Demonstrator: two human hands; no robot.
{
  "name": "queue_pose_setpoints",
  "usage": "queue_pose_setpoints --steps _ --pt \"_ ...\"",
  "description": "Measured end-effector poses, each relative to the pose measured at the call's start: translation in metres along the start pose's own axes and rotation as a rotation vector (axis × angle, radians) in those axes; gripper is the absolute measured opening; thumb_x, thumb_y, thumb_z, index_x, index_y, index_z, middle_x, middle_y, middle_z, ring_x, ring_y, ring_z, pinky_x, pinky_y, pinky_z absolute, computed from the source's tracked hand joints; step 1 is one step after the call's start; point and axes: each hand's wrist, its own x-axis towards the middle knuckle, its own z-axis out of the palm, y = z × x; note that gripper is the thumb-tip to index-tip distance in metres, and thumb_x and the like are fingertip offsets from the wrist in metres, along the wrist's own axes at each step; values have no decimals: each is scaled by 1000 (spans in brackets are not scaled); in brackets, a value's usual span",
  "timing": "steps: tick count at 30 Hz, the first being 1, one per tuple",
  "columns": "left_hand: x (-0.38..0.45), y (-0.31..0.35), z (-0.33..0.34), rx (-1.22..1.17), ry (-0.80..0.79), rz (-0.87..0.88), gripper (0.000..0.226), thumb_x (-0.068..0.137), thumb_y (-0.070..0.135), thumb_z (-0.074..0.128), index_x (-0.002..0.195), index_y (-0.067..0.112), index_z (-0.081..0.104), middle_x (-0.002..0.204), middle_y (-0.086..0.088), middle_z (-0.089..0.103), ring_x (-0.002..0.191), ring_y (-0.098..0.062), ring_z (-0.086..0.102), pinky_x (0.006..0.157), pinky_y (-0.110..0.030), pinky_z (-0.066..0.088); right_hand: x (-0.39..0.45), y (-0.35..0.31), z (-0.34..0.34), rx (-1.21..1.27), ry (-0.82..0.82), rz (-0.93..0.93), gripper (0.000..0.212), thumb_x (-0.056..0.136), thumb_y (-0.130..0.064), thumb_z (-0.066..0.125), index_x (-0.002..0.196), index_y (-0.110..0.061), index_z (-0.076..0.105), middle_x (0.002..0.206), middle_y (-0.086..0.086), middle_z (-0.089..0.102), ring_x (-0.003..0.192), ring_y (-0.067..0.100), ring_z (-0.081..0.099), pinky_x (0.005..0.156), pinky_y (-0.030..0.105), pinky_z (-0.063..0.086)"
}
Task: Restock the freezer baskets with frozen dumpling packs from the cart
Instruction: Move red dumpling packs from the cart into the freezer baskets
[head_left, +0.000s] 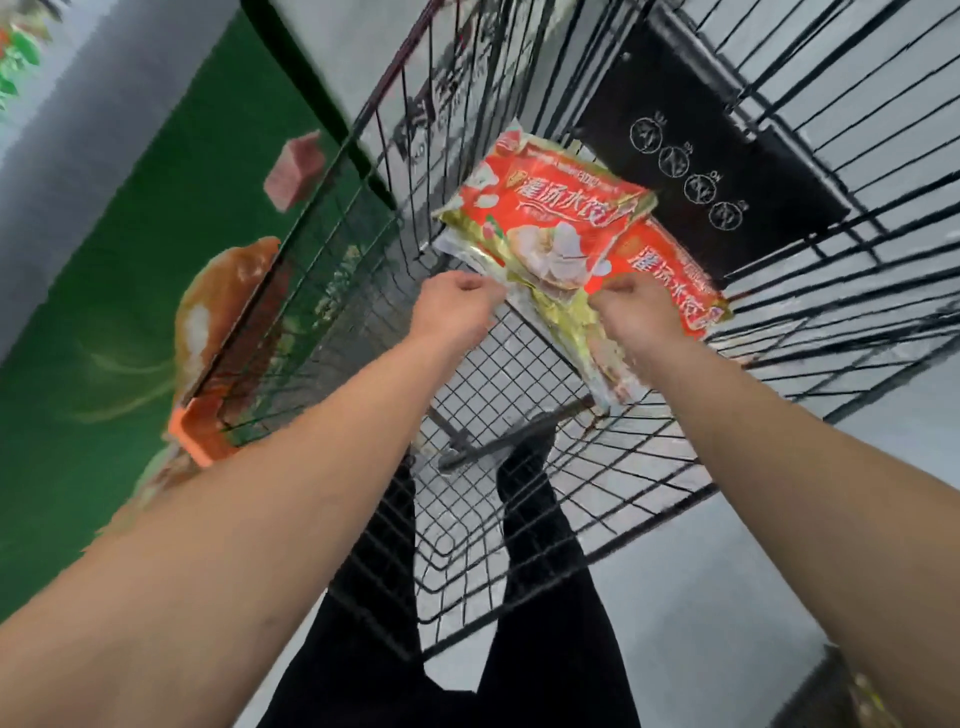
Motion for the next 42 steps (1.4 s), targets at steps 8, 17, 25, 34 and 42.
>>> queue_pose_setpoints --steps 8,17,25,34,42 --pt "77 7 60 -36 102 -96 7 85 24 68 82 21 62 96 -8 73 85 -25 70 84 -47 61 90 -6 -3 219 34 130 13 80 -18 63 69 -14 58 67 7 56 60 25 52 53 34 48" --pt "99 -5 79 -75 155 -109 20 73 37 67 76 18 61 73 -2 65 68 -23 61 80 -48 60 119 -14 0 268 112 93 17 88 -13 60 71 -15 62 63 -5 63 50 11 57 48 23 45" --pt "94 -3 54 248 368 17 49 80 39 58 117 8 57 120 -14 61 111 -34 58 97 -43 48 103 19 -58 28 183 267 36 74 -25 52 102 -11 69 105 10 73 94 35 68 90 45 56" --pt "118 35 66 384 7 24 27 89 15 56 113 10 67 112 -9 68 104 -28 63 89 -36 53 109 37 -71 -181 151 279 51 73 -29 51 114 -3 65 112 16 68 103 37 64 93 44 53" --pt "84 -4 54 -103 -235 -282 12 91 21 67 100 13 68 99 -1 74 85 -18 69 84 -37 56 101 51 -73 -76 237 174 20 92 -23 56 96 -9 68 102 11 70 95 29 64 76 30 45"
